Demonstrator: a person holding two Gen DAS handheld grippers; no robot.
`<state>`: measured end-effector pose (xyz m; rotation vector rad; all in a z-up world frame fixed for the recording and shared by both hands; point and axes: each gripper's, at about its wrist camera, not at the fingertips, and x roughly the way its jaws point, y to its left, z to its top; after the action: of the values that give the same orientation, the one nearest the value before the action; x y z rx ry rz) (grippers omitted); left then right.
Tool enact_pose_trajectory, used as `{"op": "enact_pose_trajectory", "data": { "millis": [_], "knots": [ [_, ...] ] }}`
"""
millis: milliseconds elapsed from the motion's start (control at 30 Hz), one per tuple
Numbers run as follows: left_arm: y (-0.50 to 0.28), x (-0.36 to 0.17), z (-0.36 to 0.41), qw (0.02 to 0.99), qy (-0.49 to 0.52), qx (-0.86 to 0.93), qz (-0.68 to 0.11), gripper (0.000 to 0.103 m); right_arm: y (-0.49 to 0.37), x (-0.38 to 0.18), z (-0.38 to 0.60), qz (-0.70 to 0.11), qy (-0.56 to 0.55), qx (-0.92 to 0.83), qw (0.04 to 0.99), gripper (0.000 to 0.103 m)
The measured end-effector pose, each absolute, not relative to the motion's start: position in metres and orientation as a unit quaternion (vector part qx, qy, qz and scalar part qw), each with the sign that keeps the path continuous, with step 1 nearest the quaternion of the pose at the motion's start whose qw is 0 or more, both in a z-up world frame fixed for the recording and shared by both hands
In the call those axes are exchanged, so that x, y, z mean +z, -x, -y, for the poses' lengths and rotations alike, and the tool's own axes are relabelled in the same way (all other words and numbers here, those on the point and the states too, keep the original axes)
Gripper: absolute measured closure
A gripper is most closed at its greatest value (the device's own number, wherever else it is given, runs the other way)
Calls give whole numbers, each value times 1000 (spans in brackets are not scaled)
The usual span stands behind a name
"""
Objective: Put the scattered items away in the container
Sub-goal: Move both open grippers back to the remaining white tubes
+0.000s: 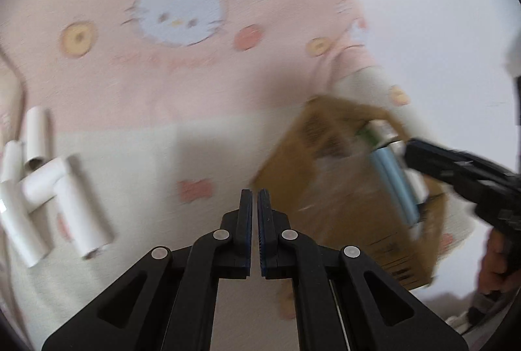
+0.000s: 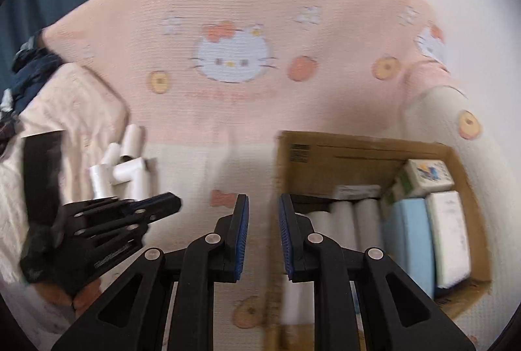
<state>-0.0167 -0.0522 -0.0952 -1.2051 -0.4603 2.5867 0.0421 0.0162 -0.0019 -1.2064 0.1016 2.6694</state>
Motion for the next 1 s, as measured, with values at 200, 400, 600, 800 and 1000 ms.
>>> {"op": "enact_pose_trajectory", "data": {
  "millis": [200, 400, 600, 800, 1000],
  "knots": [
    [1, -124, 102, 45, 451, 869, 201, 99, -31, -10, 13, 15, 386, 920, 61, 88],
    [-12, -158, 149, 0, 482, 814, 325, 97, -13, -22, 35, 37, 352, 935, 29, 88],
    [-20, -154, 173, -63, 456, 830, 316, 59, 2, -42, 58, -3, 309, 951, -11, 74],
    [-20, -167, 200, -77, 456, 797, 389, 45, 20, -82, 80, -28, 303, 951, -48, 39],
    [-16, -176, 211, -84, 444, 786, 422, 41, 39, -123, 84, -17, 341, 939, -45, 38]
  ]
}}
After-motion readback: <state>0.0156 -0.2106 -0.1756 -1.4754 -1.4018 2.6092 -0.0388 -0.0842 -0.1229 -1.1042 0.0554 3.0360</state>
